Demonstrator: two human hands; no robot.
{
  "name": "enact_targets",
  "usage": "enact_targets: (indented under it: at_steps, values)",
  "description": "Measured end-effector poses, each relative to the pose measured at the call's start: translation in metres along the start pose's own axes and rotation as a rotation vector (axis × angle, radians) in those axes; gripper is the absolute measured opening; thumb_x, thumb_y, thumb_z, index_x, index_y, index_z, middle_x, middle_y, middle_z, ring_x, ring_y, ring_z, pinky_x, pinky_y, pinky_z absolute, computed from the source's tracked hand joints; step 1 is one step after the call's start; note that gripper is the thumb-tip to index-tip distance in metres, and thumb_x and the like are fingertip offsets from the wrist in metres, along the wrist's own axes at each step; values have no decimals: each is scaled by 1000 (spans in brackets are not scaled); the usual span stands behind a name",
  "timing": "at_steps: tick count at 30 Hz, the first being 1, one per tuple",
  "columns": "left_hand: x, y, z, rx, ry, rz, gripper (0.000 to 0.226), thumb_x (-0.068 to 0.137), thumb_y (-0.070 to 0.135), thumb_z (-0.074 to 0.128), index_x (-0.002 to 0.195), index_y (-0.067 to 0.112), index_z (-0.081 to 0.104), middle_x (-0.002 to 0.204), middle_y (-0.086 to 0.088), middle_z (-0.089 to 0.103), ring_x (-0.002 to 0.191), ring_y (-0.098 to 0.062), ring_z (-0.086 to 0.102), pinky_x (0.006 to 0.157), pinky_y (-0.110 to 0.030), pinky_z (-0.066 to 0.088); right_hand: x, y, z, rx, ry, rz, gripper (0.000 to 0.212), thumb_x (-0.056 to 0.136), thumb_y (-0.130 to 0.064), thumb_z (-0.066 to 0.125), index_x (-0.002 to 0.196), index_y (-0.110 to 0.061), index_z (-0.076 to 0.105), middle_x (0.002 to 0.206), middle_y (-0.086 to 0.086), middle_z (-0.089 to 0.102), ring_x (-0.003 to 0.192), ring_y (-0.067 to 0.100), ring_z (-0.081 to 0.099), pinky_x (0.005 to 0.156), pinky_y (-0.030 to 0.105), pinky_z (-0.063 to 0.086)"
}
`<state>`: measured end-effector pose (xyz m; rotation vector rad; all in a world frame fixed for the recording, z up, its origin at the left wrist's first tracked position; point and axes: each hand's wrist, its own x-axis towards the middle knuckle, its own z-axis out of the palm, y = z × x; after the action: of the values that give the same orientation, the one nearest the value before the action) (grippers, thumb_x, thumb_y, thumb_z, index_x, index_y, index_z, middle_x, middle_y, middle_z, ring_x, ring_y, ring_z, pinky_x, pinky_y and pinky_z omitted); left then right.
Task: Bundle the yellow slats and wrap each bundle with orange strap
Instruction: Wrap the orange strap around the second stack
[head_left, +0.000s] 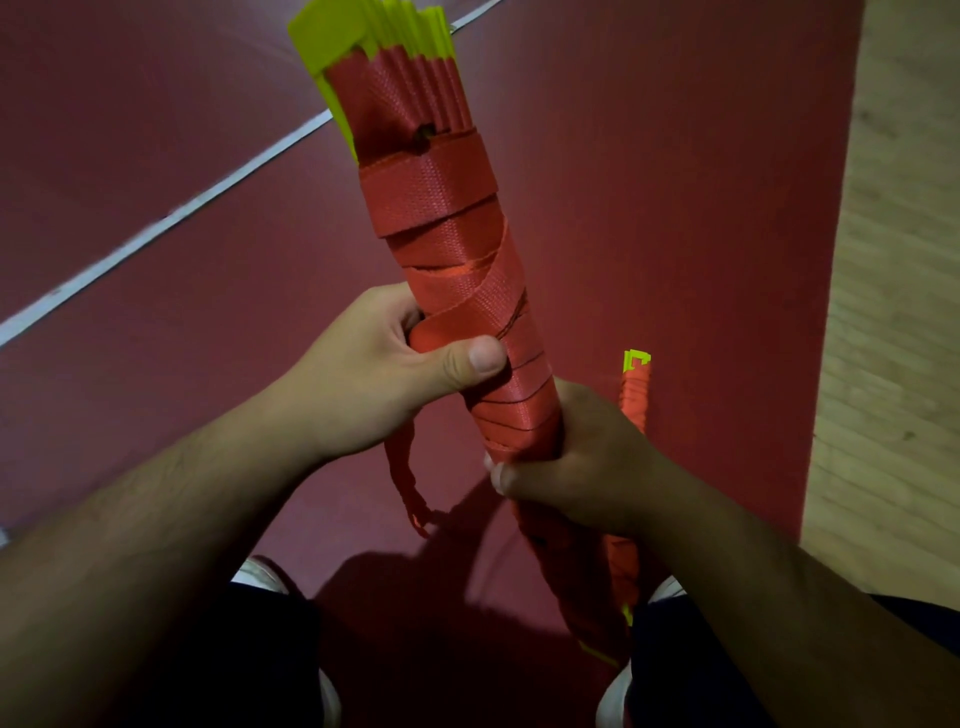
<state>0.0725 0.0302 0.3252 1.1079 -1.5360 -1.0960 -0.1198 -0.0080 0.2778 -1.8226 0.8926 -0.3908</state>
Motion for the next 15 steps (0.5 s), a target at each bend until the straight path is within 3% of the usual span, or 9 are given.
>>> enact_targets:
  at_steps: [5,8,11,15]
  values:
    - [1,-2,1,11,-1,62,32,86,25,54,105,0,64,98,-3,72,92,-15,71,82,-24,53,-1,-5,-1,17,-1,-20,20,62,-21,70,80,-21,61,74,7,67,69,32,63,66,53,53]
    - [1,-5,0,10,-22,84,43,90,42,51,104,4,65,97,5,72,91,-9,70,81,-21,51,-2,-9,-4,64,-13,-35,18,63,-15,72,78,-21,63,74,9,68,70,35,64,66,54,53]
    - [2,-1,-5,-62,-122,85,49,86,49,61,104,4,67,98,-4,73,91,-20,71,82,-29,53,-6,-14,-10,230,-103,-32,16,65,0,72,75,-12,67,76,21,68,72,43,65,70,58,55]
    - [2,6,-6,-124,-212,73,50,84,44,69,95,-4,65,86,-20,69,79,-39,68,78,-47,55,-11,-15,-16,415,-247,38,30,57,8,69,84,-5,70,77,15,70,71,28,67,70,40,55]
